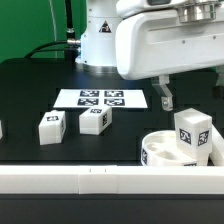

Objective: Assemble stool

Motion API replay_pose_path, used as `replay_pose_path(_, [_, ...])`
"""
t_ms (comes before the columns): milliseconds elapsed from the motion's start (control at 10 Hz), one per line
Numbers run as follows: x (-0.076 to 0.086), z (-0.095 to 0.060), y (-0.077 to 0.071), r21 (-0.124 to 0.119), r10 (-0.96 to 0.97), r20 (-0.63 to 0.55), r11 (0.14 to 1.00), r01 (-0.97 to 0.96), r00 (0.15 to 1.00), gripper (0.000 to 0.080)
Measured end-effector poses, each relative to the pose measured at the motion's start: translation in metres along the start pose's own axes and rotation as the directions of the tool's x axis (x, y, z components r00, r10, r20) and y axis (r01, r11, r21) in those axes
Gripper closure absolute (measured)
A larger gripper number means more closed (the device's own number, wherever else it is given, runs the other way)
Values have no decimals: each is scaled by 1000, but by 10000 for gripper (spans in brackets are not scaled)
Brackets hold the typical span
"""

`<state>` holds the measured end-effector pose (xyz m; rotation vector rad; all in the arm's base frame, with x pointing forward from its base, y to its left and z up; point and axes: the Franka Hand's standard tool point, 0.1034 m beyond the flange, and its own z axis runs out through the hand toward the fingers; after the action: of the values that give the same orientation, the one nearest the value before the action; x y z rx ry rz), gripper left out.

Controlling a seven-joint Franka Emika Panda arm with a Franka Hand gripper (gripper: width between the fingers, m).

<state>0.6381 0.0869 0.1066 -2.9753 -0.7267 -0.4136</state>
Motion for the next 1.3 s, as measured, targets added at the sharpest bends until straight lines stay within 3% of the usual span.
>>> replay_pose_path(200, [1, 2, -2, 1, -250, 35, 968, 250, 968, 150])
replay_pose_path(300, [2, 5, -2, 15, -362, 62, 932, 361, 930, 150])
replay_pose_path(700, [2, 6, 2, 27, -561, 72, 828, 561, 825, 150])
replay_pose_path(1100, [3, 14, -5, 54, -850, 105, 524, 850, 517, 150])
replay_pose_path(1300, [1, 15, -4, 80, -905, 113, 420, 904, 411, 150])
